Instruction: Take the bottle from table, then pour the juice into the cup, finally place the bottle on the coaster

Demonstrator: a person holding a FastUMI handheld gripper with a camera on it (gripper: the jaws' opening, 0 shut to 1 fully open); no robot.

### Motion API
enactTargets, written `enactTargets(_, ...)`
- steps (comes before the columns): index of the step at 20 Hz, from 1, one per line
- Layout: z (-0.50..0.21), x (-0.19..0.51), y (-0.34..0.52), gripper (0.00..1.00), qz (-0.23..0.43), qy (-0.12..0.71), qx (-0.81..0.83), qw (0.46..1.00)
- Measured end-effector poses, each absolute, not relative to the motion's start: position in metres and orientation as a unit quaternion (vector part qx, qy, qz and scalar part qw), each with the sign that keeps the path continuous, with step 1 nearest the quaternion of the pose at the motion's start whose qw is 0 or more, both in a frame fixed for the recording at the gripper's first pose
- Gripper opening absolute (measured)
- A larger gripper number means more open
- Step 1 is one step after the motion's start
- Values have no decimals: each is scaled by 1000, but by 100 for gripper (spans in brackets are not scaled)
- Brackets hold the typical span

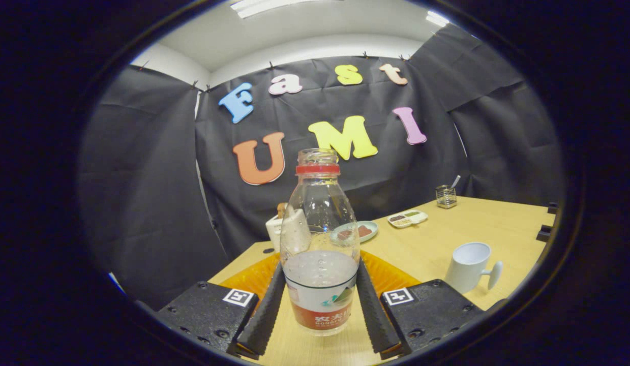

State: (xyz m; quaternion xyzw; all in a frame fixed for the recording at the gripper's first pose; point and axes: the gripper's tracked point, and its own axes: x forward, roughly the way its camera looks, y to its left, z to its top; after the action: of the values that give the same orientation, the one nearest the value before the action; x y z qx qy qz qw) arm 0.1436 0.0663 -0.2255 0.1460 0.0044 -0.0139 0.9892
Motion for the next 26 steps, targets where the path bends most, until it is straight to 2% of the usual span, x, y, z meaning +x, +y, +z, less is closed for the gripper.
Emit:
enactTargets(8,-202,146,46,78,-2,9,288,957)
enactTargets(13,-211,157,41,77,15,28,375,927)
enactTargets(26,-229,167,20,77,18,60,608,791)
